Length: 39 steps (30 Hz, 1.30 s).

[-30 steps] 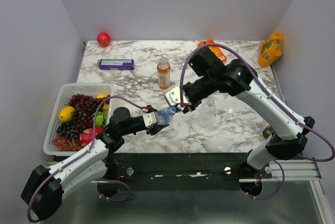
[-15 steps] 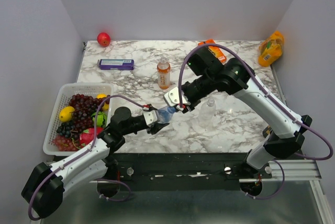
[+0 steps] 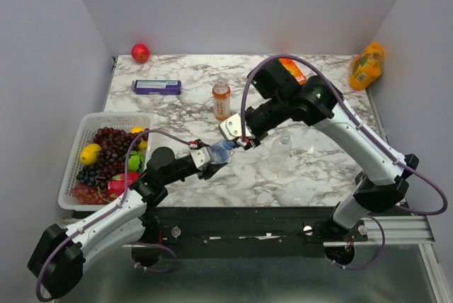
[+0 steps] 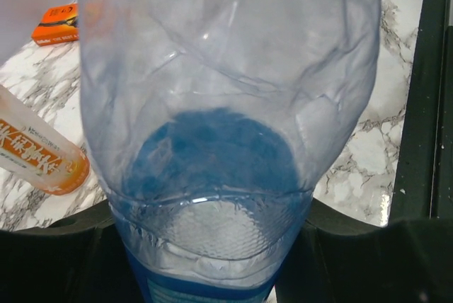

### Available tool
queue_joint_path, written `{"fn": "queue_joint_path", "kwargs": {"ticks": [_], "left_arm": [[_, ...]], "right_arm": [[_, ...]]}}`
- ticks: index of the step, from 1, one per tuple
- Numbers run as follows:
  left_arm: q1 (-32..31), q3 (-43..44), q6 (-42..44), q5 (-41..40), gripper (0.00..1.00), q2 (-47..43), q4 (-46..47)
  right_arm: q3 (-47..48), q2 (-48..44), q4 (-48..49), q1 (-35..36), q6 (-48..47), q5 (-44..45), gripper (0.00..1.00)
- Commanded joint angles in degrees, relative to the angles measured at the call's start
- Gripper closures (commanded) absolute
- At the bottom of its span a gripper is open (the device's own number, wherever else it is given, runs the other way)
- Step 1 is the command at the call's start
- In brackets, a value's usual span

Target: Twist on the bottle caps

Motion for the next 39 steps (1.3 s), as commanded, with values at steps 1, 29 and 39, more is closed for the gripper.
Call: {"fn": "queue_joint_path", "kwargs": {"ticks": [1, 29, 39], "left_arm": [[-0.2, 0.3, -2.2, -3.6, 1.00, -2.3, 7.4], [-1.0, -1.8, 1.2, -0.2, 1.00, -1.0, 6.8], [-1.8, -1.4, 1.0, 0.8, 1.00, -0.3, 6.7]], "right_arm": [[0.4, 2.0, -12.2, 0.4, 1.0, -1.9, 0.63], [-6.6, -1.7, -3.1, 0.4, 4.1, 0.4, 0.64], [-7.4, -1.6, 1.1, 0.4, 5.1, 0.8, 0.64]]}}
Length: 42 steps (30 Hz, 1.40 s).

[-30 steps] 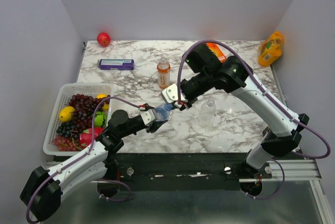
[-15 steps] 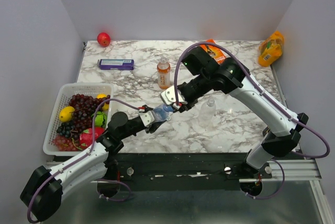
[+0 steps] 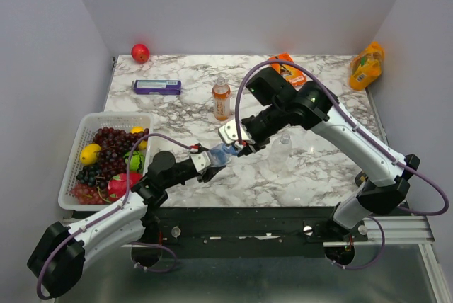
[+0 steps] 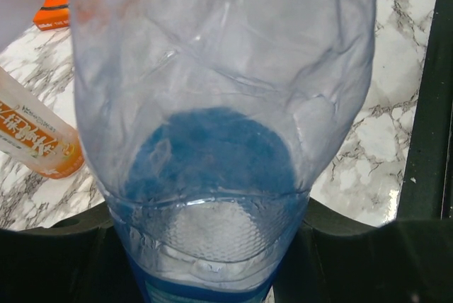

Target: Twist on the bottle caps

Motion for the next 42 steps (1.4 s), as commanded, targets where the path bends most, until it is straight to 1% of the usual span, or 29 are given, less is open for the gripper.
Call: {"fn": "queue_joint_path", "kwargs": {"ticks": [1, 6, 14, 20, 27, 34, 38, 42], "left_arm": [[-1.0, 2.3, 0.2, 2.9, 1.00, -0.4, 3.7], [-1.1, 2.3, 0.8, 3.7, 1.00, -0.4, 3.3], [-1.3, 1.9, 1.4, 3.7, 1.00, -1.7, 2.6], [-1.3, 0.5, 3.0, 2.4, 1.00, -3.7, 3.3], [-1.4, 0.6, 4.6, 2.9, 1.00, -3.7, 3.8], [-1.5, 1.7, 3.8, 3.0, 1.00, -2.7, 4.5], [-1.5, 1.7, 1.7, 2.3, 1.00, -2.9, 4.9], [-1.5, 0.2, 0.4, 2.0, 1.00, -4.9, 5.9]], "right_arm": [[-1.2, 0.1, 1.2, 0.5, 1.6, 1.4, 0.64], [-2.7, -0.8, 6.2, 0.5, 4.4, 2.4, 0.64], [-2.8, -0.6, 6.8, 0.5, 4.9, 3.5, 0.64], [-2.5, 0.1, 5.4, 0.3, 4.5, 4.1, 0.64], [-0.4, 2.5, 0.2, 0.4, 1.8, 2.6, 0.62], [-1.0, 2.8, 0.7, 0.3, 0.1, 2.1, 0.62], [-4.4, 0.9, 5.2, 0.4, 2.9, 3.0, 0.62], [-8.5, -1.9, 11.8, 0.3, 5.8, 3.8, 0.62]]}}
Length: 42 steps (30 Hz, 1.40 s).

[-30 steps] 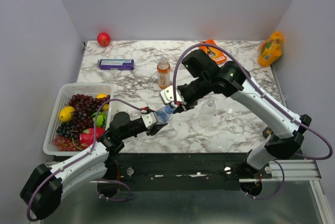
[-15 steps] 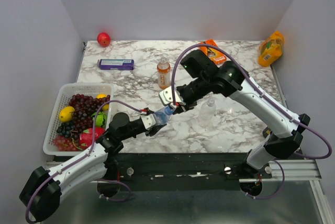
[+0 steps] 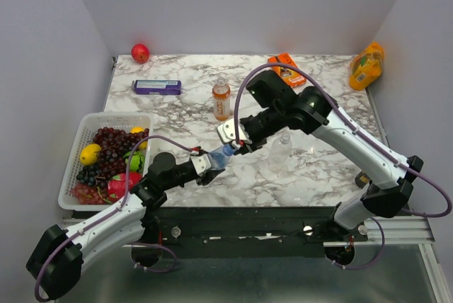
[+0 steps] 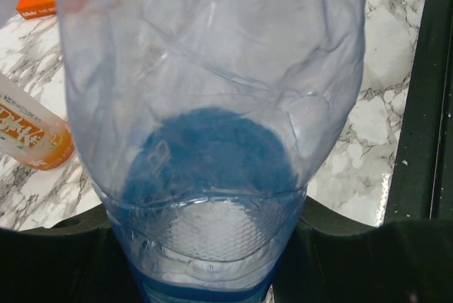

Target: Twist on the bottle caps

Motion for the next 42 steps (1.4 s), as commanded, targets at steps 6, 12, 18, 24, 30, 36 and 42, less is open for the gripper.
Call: {"fn": "queue_joint_path", "kwargs": {"ticks": [6, 12, 18, 24, 30, 36, 42], "left_arm": [[-1.1, -0.3, -0.9, 1.7, 1.00, -4.0, 9.2], [-1.1, -0.3, -2.4, 0.8, 1.00, -3.1, 11.3], [-1.5, -0.8, -3.3, 0.4, 1.00, -3.4, 11.8], [-1.7, -2.0, -0.9, -0.1, 1.00, -4.7, 11.5], [-1.9, -2.5, 0.1, -1.6, 1.00, -5.5, 11.7], [-2.0, -2.4, 0.6, -4.7, 1.00, -5.5, 13.4], [-3.3, 1.0, 1.0, -10.9, 1.00, -4.3, 13.9]], "right_arm": [[-1.2, 1.7, 2.2, -0.2, 4.2, -0.9, 0.62], [-0.5, 2.4, 2.6, -0.5, 4.0, -1.6, 0.62], [-2.5, 1.9, 6.7, -0.6, 6.8, -0.5, 0.62], [-1.3, 3.0, 7.0, -1.1, 9.1, -1.2, 0.61], [-0.5, 3.6, 8.3, -1.6, 10.2, -0.8, 0.61], [3.2, 6.5, 2.3, -1.8, 8.6, -1.6, 0.61], [5.1, 9.6, -1.6, -1.7, 9.7, -0.6, 0.62]]}}
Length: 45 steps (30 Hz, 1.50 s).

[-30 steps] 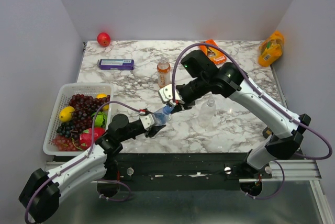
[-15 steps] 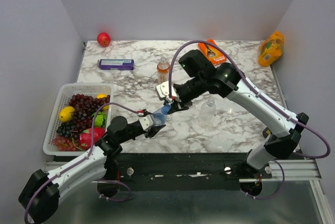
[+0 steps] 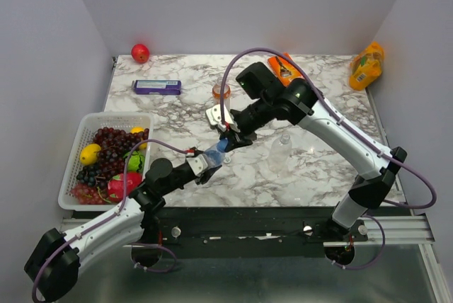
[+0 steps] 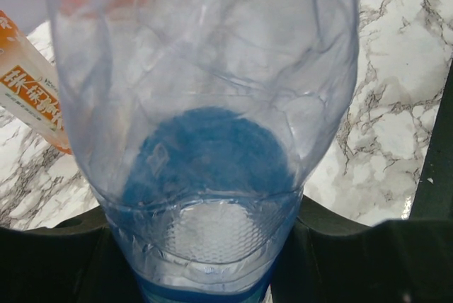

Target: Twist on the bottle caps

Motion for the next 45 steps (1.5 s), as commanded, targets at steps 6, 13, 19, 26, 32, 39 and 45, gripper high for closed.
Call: {"fn": "queue_joint_path", "kwargs": {"ticks": [6, 13, 19, 26, 32, 39, 45], "left_arm": [[-2.5, 7.4, -1.0, -14.0, 1.00, -0.5, 9.4], [-5.7, 8.1, 3.5, -22.1, 1.00, 0.6, 8.6], [-6.5, 8.3, 6.5, -26.7, 1.00, 1.5, 8.1], [-6.7, 8.1, 5.1, -27.3, 1.00, 2.2, 5.4], [-6.7, 6.6, 4.0, -25.8, 1.00, 2.5, 3.0], [-6.7, 5.6, 2.9, -24.1, 1.00, 3.5, 1.0], [-6.7, 7.0, -0.3, -21.2, 1.00, 5.5, -1.3]], "right_arm": [[1.7, 6.3, 1.5, -0.2, 15.4, 8.9, 0.66], [17.1, 17.4, -8.3, -0.2, 35.4, 11.5, 0.72], [19.9, 20.2, -11.5, -0.5, 44.4, 13.7, 0.90], [22.1, 21.0, -11.5, -0.8, 46.1, 15.0, 0.96], [24.3, 19.1, -9.7, -1.0, 44.2, 15.2, 0.82], [26.3, 17.1, -8.6, -1.0, 43.0, 15.0, 0.52], [24.1, 11.9, -4.4, -1.1, 34.7, 10.2, 0.31]]}}
